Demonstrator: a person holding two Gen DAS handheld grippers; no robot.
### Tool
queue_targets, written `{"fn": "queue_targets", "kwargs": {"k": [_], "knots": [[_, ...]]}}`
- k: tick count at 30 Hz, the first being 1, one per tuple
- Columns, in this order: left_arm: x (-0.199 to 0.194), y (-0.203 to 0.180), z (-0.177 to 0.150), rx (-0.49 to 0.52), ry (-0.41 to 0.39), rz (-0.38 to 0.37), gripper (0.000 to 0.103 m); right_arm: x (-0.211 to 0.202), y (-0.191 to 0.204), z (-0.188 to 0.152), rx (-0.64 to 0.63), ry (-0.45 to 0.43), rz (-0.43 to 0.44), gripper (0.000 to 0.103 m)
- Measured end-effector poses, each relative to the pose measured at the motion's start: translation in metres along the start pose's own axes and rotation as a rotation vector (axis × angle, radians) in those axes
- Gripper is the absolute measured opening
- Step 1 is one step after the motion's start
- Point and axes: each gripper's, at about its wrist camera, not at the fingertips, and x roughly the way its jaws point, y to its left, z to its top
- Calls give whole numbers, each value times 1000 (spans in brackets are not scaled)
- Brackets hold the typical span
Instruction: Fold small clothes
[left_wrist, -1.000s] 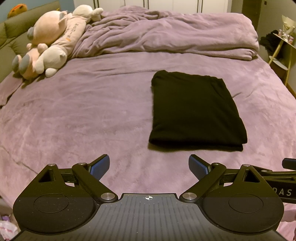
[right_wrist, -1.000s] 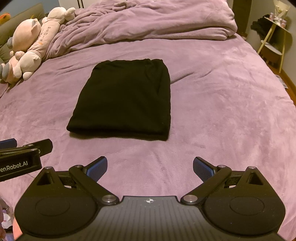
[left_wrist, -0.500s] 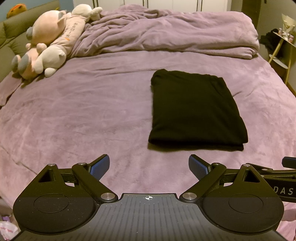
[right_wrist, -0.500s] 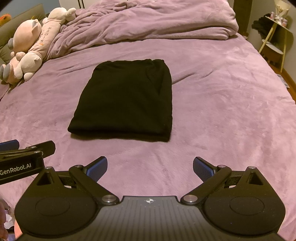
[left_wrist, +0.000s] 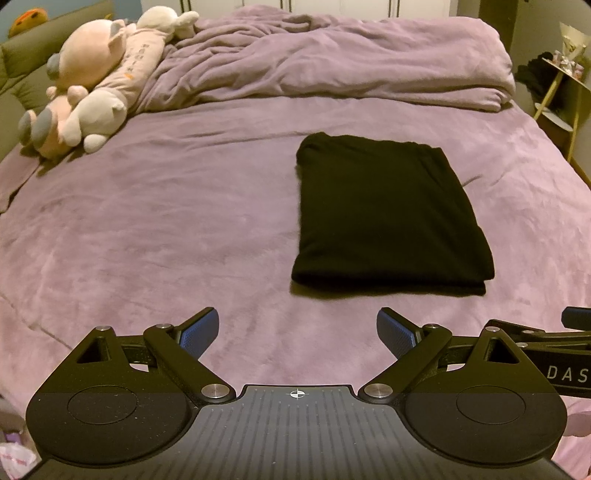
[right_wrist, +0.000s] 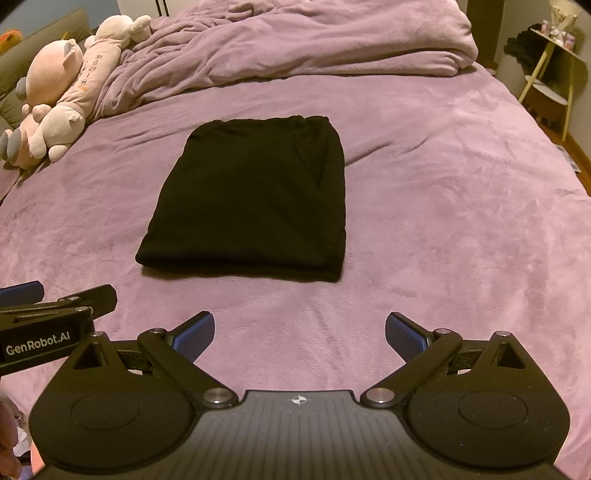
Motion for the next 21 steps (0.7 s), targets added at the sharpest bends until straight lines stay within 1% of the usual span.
{"fn": "queue_targets", "kwargs": {"k": [21], "knots": [[5, -3, 1, 10, 8, 4, 96, 3, -2, -1, 10, 9, 14, 99]]}}
